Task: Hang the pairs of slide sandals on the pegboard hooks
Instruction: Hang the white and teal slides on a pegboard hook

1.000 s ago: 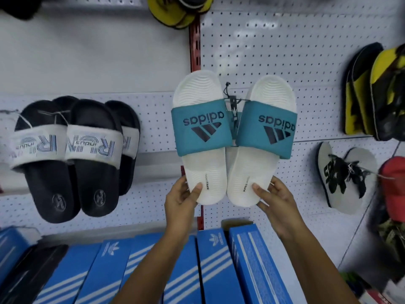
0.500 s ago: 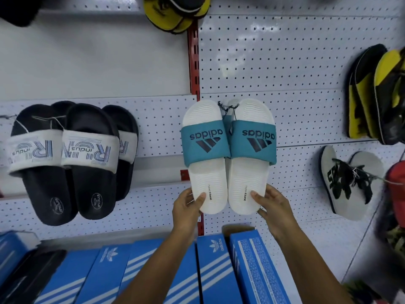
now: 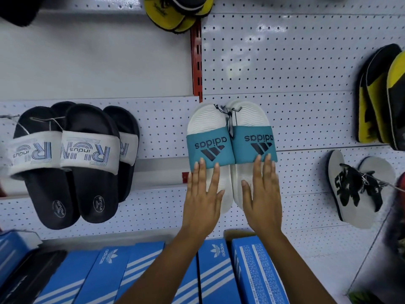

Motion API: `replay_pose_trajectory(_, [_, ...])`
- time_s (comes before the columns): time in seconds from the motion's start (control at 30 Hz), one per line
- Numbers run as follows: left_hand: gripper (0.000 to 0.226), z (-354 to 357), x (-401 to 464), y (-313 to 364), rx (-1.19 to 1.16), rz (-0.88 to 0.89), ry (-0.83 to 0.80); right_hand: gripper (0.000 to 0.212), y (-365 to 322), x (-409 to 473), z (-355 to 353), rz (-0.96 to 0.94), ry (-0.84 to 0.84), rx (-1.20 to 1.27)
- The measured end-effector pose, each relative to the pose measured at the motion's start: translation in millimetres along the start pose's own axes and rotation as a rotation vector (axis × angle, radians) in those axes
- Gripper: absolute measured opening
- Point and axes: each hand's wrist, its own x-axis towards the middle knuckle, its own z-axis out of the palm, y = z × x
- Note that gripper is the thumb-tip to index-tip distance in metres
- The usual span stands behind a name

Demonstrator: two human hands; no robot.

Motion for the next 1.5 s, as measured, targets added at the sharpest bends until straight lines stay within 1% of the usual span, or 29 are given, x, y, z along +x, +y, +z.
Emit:
replay_pose_trajectory(0.13, [0.069, 18.0, 11.6, -6.0, 0.049, -0.068, -0.047, 0.062, 3.6, 10.4, 14.7, 0.002, -0.064, -0.011])
replay_pose_trajectory(0.3, [0.071, 20.7, 15.3, -9.9, 0.066, -0.070, -0.090, 0.062, 7.8, 12.0, 17.7, 0.004, -0.112, -0.042])
replay_pose_trajectory(0.37, [0.068, 13.2, 13.4, -9.1, 0.040, -0.054, -0.112, 0.062, 5.8, 10.8, 15.0, 0.012, -0.101, -0.038])
replay_pose_trajectory(0.43, [0.063, -0.8, 12.0, -9.1, -0.023, -0.031, -0.115, 0.060, -3.7, 9.7, 10.5, 0.024, -0.053, -0.022])
replay_pose_trajectory(0.53, [0.058, -33.8, 10.9, -17.5, -0.087, -0.018, -0.044, 0.056, -37.2, 10.1, 6.8, -0.064, 0.021, -0.004])
replay_pose_trajectory(0.6, [0.055, -58.2, 6.5, -33.7, -0.085, -0.038, 0.019, 0.055, -69.8, 9.3, 10.7, -0.173, 0.007, 0.013])
replay_pose_trajectory(0.7, [0.051, -93.2, -8.0, -72.2, -0.001, -0.066, 0.126, 0.055, -122.4, 1.6, 24.2, -0.316, -0.047, 0.059])
replay_pose_trajectory(0.83, [0.050, -139.9, -31.3, -134.3, 0.117, -0.197, 0.284, 0.054, -191.3, -15.7, 48.2, -0.436, -0.106, 0.145])
replay_pose_trajectory(0.9, [0.051, -162.3, -42.8, -165.8, 0.136, -0.304, 0.317, 0.054, -225.2, -22.8, 59.0, -0.508, -0.133, 0.178])
replay_pose_trajectory(1.03, [0.052, -186.5, -53.4, -216.0, 0.132, -0.407, 0.271, 0.053, -269.7, -25.8, 75.3, -0.583, -0.172, 0.193])
replay_pose_trajectory(1.13, [0.055, -192.4, -52.3, -243.3, 0.113, -0.386, 0.213, 0.053, -288.4, -20.9, 87.6, -0.578, -0.181, 0.172])
replay_pose_trajectory(1.23, [0.058, -189.4, -44.5, -258.9, 0.066, -0.351, 0.134, 0.053, -292.6, -12.2, 102.9, -0.561, -0.173, 0.137])
replay_pose_trajectory(1.3, [0.058, -184.1, -38.1, -265.9, 0.050, -0.334, 0.093, 0.055, -290.7, -4.5, 113.2, -0.533, -0.205, 0.138])
replay_pose_trajectory(1.4, [0.057, -177.9, -32.1, -271.1, 0.022, -0.336, 0.060, 0.057, -285.6, 5.8, 122.9, -0.525, -0.251, 0.104])
replay_pose_trajectory(1.5, [0.057, -175.2, -31.1, -270.8, 0.025, -0.326, 0.043, 0.058, -282.2, 12.5, 119.7, -0.556, -0.306, 0.081])
